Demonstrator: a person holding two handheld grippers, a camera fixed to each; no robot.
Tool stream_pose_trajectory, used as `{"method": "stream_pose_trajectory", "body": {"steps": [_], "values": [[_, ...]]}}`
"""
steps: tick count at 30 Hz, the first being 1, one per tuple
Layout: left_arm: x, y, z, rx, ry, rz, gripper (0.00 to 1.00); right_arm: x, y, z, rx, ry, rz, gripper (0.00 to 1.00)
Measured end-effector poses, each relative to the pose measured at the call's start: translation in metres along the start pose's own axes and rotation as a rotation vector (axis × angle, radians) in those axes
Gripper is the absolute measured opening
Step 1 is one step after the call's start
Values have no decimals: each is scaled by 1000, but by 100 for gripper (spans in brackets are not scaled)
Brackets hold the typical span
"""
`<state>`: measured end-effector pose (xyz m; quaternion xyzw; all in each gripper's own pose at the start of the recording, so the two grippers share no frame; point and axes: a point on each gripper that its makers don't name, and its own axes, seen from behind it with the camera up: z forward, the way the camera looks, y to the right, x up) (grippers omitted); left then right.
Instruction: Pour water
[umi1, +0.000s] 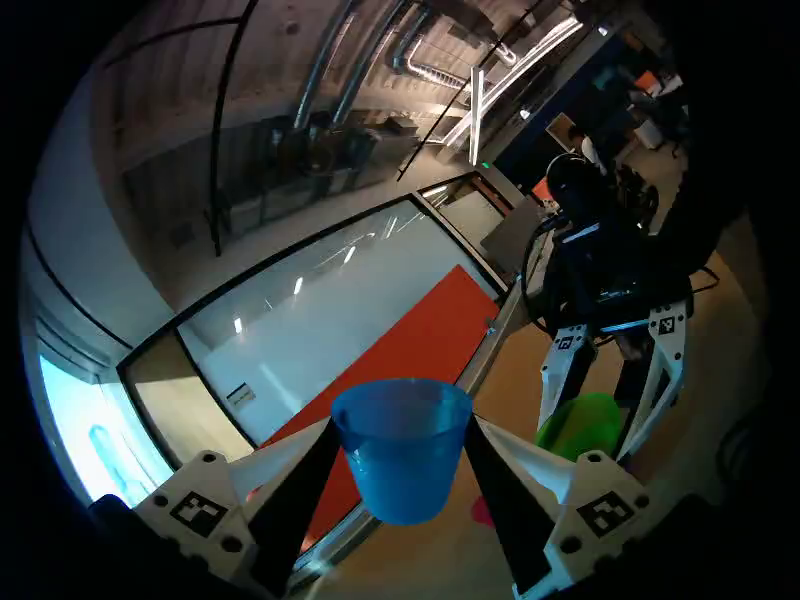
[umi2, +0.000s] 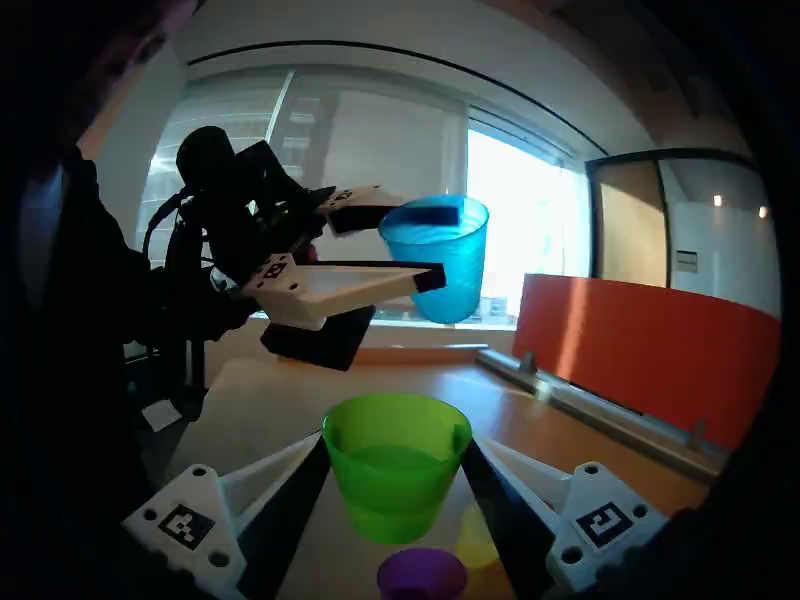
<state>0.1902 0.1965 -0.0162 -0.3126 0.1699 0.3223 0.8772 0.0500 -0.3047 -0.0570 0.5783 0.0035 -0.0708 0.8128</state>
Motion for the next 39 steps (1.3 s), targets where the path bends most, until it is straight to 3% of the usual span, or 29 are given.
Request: {"method": "stream_pose_trajectory", "body": {"steps": [6, 18, 32, 39], "values": [[-2, 1, 0, -16, -2, -122, 85, 1, 0, -1, -1, 0, -4, 90], [-13, 11, 1, -60, -31, -307, 85, 2, 0, -3, -8, 3, -9, 90], [-28, 5, 0, -40, -50, -486, 85, 3, 2, -5, -14, 3, -11, 90], [-31, 3, -2, -37, -53, -527, 85, 5, 4, -8, -22, 1, -13, 90]]}}
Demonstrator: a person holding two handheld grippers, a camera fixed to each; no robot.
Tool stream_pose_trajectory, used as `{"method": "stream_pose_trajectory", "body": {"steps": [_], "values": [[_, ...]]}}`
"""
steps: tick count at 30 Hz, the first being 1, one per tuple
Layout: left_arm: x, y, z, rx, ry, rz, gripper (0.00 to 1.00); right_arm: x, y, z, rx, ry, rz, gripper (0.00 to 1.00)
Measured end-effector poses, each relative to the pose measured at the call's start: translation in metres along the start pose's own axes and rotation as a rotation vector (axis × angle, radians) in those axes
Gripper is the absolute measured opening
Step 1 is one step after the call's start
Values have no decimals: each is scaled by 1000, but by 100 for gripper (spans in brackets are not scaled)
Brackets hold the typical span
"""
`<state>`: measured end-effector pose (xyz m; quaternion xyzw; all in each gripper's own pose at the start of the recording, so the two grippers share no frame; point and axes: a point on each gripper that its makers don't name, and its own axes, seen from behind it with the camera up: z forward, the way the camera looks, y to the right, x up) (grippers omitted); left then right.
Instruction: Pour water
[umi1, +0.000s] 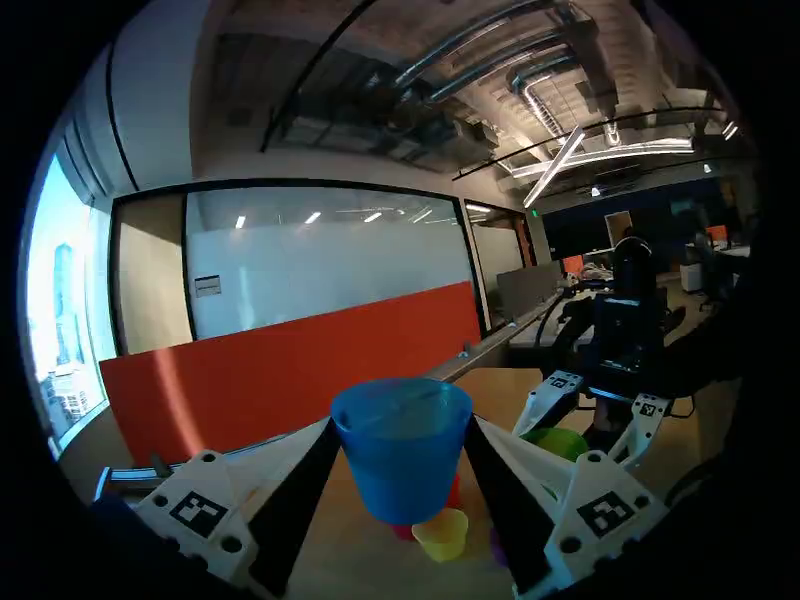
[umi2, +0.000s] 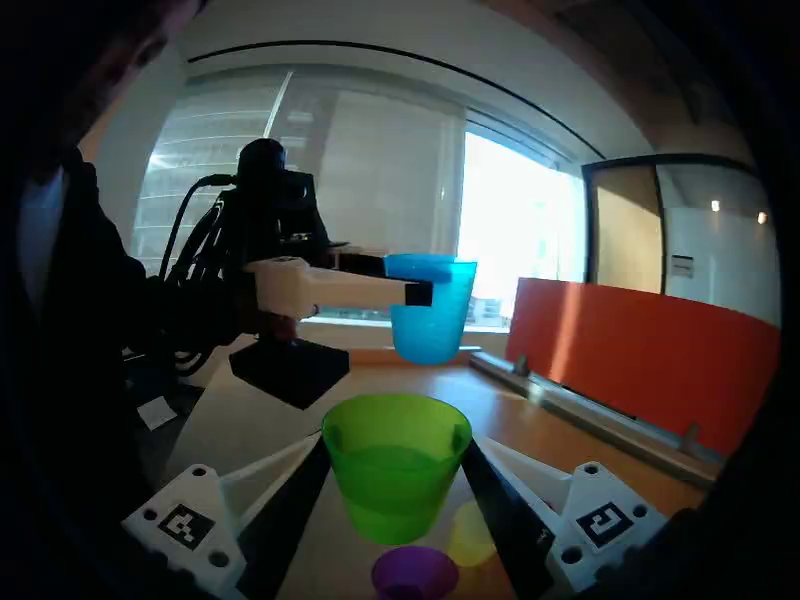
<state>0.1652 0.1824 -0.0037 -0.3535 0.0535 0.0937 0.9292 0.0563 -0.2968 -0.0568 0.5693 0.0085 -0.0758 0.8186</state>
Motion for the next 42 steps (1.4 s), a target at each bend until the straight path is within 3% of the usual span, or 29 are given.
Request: {"method": "stream_pose_trajectory", "body": {"steps": [11, 26, 42], "values": [[-8, 5, -2, -23, -7, -97, 85, 2, 0, -1, -5, -2, -8, 90], [-33, 17, -9, -61, -67, -67, 85, -7, 5, -16, -18, -41, 1, 90], [-79, 31, -13, -104, -176, -87, 85, -26, 16, -46, -34, -120, 20, 90]]}}
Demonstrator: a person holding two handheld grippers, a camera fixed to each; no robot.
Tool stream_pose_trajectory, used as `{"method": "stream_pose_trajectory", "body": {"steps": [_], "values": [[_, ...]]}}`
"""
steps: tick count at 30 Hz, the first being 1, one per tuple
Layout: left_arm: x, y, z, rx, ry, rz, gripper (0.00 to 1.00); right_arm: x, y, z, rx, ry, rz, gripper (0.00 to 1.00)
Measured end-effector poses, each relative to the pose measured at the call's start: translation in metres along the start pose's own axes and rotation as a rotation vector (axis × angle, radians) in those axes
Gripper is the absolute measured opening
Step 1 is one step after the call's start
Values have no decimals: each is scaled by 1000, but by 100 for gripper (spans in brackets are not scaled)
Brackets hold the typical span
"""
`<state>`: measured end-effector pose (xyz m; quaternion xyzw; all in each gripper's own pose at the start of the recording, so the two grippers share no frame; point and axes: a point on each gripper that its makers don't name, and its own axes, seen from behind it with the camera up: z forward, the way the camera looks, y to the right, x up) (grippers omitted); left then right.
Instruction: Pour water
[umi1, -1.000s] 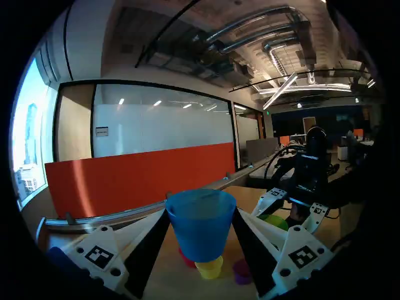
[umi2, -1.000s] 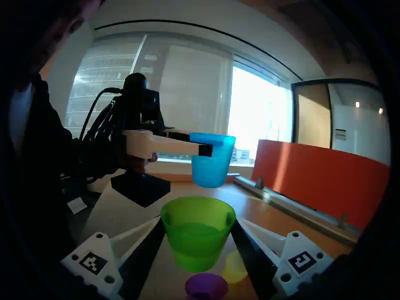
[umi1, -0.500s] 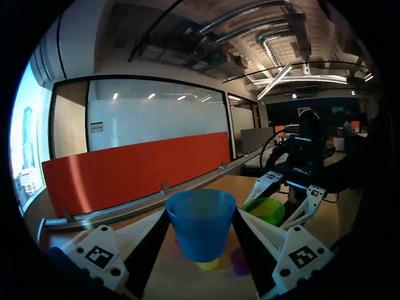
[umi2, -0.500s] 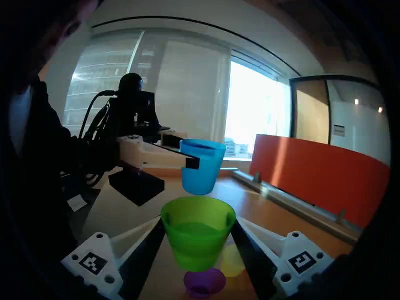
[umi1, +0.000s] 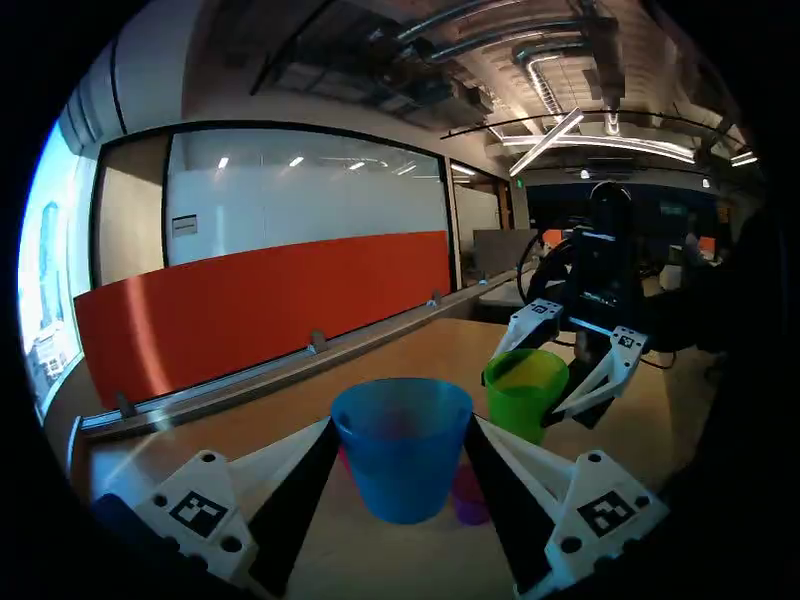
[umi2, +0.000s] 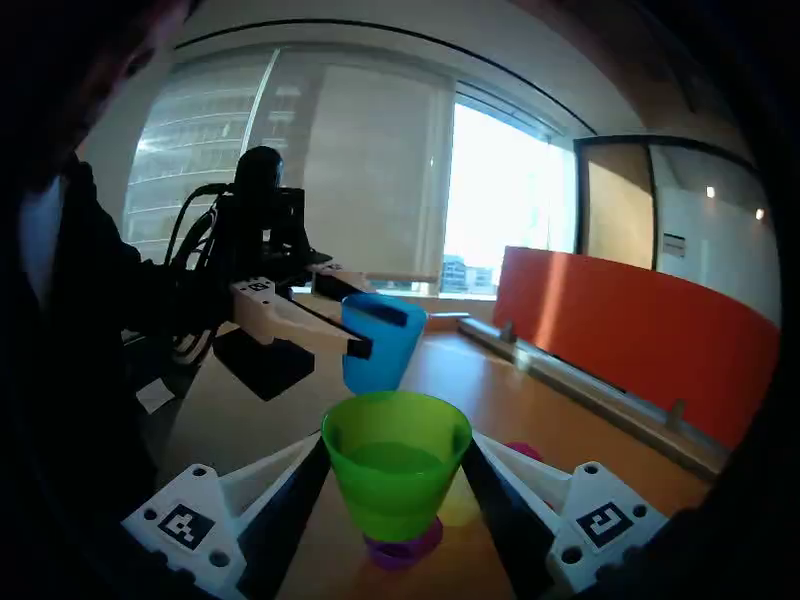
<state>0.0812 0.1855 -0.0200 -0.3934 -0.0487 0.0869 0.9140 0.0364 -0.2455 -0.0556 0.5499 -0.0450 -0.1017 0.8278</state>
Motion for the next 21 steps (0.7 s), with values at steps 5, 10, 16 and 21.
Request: {"method": "stream_pose_trajectory", "body": {"steps": [5, 10, 16, 21], "values": [[-14, 4, 4, -17, -31, -1, 85, -7, 3, -6, -7, -23, 3, 90], [-26, 6, 7, -26, -57, -2, 85, -14, 7, -12, -9, -41, 7, 90], [-39, 11, 11, -41, -84, -1, 85, -23, 11, -18, -12, -69, 8, 90], [-51, 14, 14, -50, -113, 5, 85, -31, 13, -22, -12, -87, 15, 90]]}}
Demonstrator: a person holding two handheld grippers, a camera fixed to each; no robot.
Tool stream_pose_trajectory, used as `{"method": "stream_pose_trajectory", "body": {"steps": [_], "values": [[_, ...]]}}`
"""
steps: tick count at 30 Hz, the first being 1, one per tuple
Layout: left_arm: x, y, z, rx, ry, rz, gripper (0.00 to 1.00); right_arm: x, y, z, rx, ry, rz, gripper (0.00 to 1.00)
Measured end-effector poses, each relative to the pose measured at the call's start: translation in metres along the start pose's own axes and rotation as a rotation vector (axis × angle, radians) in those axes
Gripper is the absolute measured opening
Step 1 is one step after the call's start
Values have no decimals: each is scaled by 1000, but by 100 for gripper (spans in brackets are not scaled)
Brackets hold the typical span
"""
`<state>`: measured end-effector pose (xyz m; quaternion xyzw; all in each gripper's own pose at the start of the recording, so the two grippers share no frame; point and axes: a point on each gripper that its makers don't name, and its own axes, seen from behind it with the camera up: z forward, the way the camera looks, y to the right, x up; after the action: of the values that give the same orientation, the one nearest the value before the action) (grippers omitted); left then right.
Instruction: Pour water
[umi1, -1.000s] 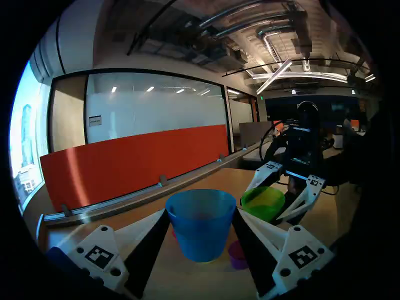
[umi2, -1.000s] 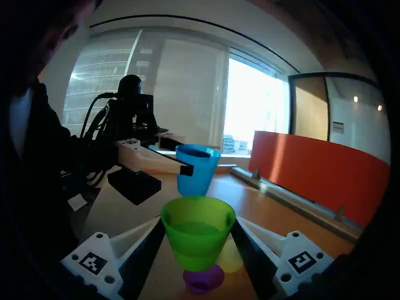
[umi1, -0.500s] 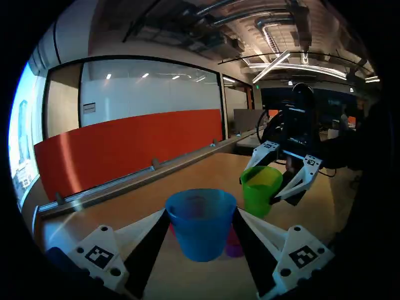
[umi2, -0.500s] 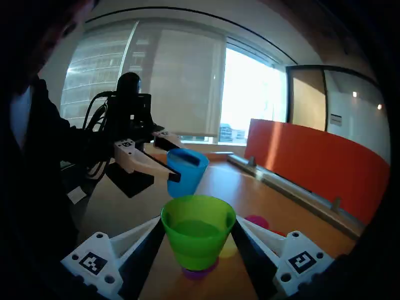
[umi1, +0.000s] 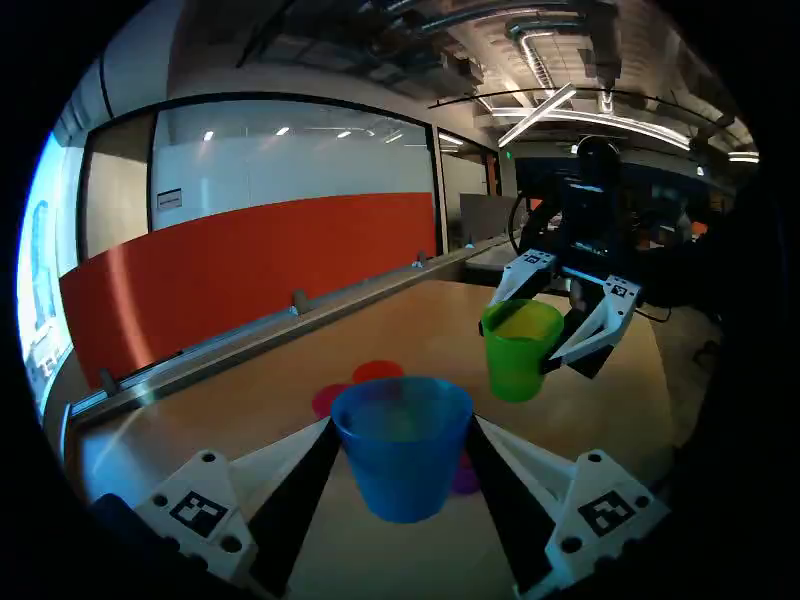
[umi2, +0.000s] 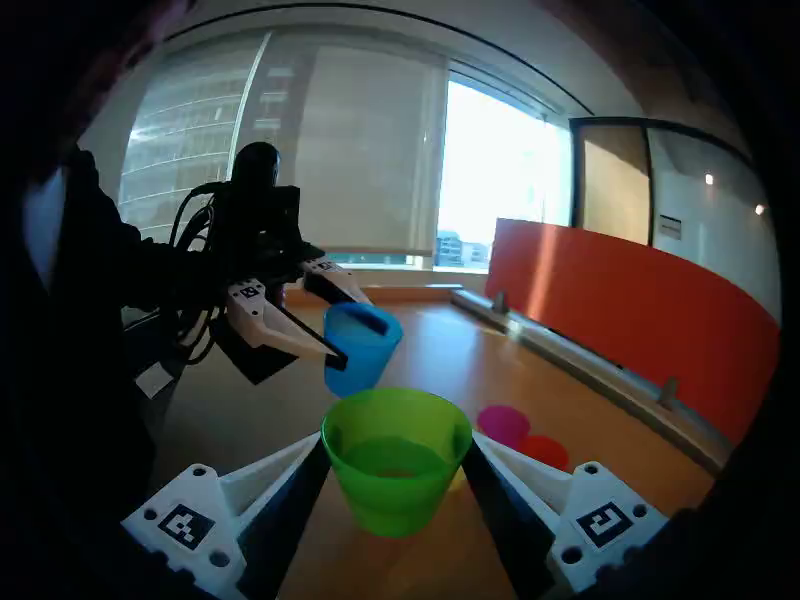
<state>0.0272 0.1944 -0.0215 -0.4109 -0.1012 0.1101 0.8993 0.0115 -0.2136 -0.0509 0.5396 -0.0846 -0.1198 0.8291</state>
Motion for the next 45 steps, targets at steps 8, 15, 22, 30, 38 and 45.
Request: {"method": "stream_pose_trajectory", "body": {"steps": [8, 15, 22, 30, 38, 45], "values": [[-16, 5, 7, -20, -43, 12, 85, -12, 5, -2, -1, -32, 8, 90], [-30, 9, 14, -38, -79, 15, 86, -25, 8, -4, -2, -61, 20, 90], [-42, 12, 19, -53, -109, 17, 86, -39, 10, -6, -1, -91, 19, 90], [-58, 16, 23, -64, -149, 35, 86, -55, 12, -7, 5, -122, 26, 90], [-72, 20, 26, -83, -186, 49, 86, -67, 12, -6, 15, -147, 31, 90], [-83, 22, 27, -98, -213, 58, 86, -81, 11, -6, 22, -178, 31, 90]]}}
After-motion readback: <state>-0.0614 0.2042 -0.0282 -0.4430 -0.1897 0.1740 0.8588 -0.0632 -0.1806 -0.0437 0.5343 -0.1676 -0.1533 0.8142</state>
